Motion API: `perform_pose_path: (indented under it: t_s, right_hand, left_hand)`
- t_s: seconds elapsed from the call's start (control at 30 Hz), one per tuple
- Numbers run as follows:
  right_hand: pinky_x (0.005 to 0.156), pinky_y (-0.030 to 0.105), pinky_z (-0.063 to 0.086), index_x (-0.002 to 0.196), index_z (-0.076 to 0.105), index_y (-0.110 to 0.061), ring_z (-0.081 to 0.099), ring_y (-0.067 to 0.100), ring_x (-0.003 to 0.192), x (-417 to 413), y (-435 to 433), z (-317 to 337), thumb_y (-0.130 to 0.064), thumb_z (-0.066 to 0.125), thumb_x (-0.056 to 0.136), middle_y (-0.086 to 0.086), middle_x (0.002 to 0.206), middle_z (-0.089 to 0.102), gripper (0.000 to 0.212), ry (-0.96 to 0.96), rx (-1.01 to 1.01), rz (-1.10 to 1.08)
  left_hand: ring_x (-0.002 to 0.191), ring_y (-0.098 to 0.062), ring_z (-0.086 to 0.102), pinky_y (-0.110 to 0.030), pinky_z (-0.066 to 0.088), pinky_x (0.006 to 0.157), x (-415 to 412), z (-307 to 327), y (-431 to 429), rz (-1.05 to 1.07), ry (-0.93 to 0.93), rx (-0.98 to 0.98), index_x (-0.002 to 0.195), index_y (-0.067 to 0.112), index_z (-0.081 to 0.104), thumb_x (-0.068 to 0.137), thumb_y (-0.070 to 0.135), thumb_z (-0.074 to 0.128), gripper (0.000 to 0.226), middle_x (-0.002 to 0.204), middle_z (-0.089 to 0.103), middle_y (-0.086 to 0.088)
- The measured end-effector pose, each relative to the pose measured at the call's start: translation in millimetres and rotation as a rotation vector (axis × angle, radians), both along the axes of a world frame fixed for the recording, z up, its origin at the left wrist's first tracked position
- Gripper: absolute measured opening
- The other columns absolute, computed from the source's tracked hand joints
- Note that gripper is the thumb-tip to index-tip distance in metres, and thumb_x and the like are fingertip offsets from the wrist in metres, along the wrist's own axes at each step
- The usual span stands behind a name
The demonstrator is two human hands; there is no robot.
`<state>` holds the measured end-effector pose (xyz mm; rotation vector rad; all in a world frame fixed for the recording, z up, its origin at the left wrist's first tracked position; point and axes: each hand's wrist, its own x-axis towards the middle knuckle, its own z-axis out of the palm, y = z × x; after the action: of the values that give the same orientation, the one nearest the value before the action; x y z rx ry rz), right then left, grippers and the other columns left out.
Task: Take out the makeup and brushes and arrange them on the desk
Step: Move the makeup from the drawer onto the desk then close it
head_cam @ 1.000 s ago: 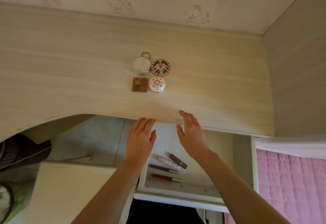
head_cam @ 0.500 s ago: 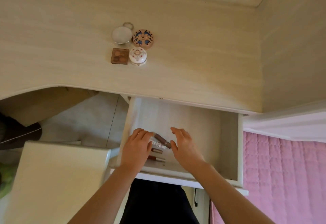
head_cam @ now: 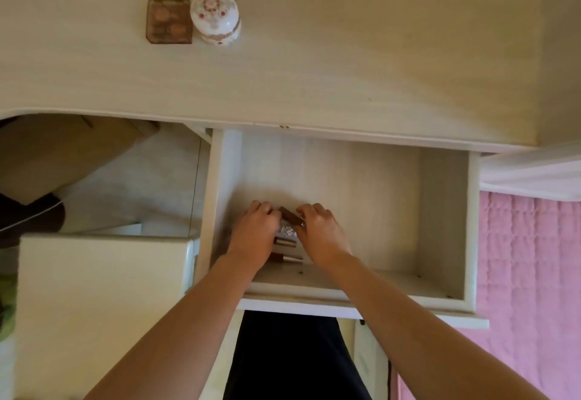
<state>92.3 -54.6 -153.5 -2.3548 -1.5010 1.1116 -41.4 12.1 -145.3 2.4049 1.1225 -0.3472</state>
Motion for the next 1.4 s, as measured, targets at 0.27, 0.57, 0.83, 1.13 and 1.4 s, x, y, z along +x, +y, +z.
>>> perform_pose_path:
  t_s: [0.27, 0.57, 0.83, 1.13, 1.4]
  right_hand:
    - [0.088, 0.039, 0.05, 0.124, 0.048, -0.016, 0.047, 0.026, 0.111, -7, -1, -15, -0.014, 0.059, 0.09, 0.006, 0.12, 0.051, 0.036, -0.072, -0.011, 0.039]
    - [0.095, 0.037, 0.048, 0.127, 0.05, -0.007, 0.052, 0.028, 0.102, 5, -3, -17, -0.011, 0.053, 0.092, 0.01, 0.12, 0.041, 0.035, 0.091, -0.015, -0.204]
    - [0.06, 0.016, 0.033, 0.082, 0.049, -0.02, 0.048, 0.007, 0.072, 21, -12, 0, -0.031, 0.047, 0.092, -0.002, 0.094, 0.044, 0.015, 0.255, 0.011, -0.417]
    - [0.075, 0.032, 0.049, 0.091, 0.055, -0.015, 0.061, 0.023, 0.084, 10, -13, 16, -0.031, 0.053, 0.094, 0.005, 0.094, 0.065, 0.017, 0.352, -0.247, 0.026]
    - [0.085, 0.034, 0.047, 0.114, 0.056, -0.016, 0.059, 0.026, 0.097, -14, -13, 11, -0.024, 0.052, 0.094, 0.01, 0.109, 0.063, 0.023, 0.346, -0.263, 0.274]
  left_hand:
    - [0.113, -0.021, 0.044, -0.035, 0.049, 0.088, -4, -11, 1, -0.044, 0.006, -0.015, 0.114, 0.013, 0.061, 0.091, 0.009, 0.057, 0.024, 0.115, 0.058, -0.004]
    - [0.094, -0.018, 0.055, -0.033, 0.054, 0.08, -4, -8, 8, 0.036, 0.027, -0.108, 0.117, 0.015, 0.052, 0.085, -0.002, 0.062, 0.038, 0.117, 0.048, -0.004]
    - [0.077, -0.009, 0.048, -0.02, 0.043, 0.065, 4, -2, 23, 0.143, -0.082, -0.239, 0.107, 0.012, 0.056, 0.083, 0.013, 0.065, 0.025, 0.104, 0.041, 0.001]
    - [0.067, -0.01, 0.055, -0.023, 0.042, 0.057, 5, 1, 29, 0.086, 0.053, -0.353, 0.083, 0.023, 0.056, 0.084, 0.013, 0.067, 0.015, 0.077, 0.057, 0.003]
    - [0.074, -0.018, 0.061, -0.034, 0.054, 0.07, 0, -5, 25, -0.062, 0.205, -0.357, 0.081, 0.014, 0.064, 0.084, 0.009, 0.063, 0.006, 0.083, 0.064, -0.004]
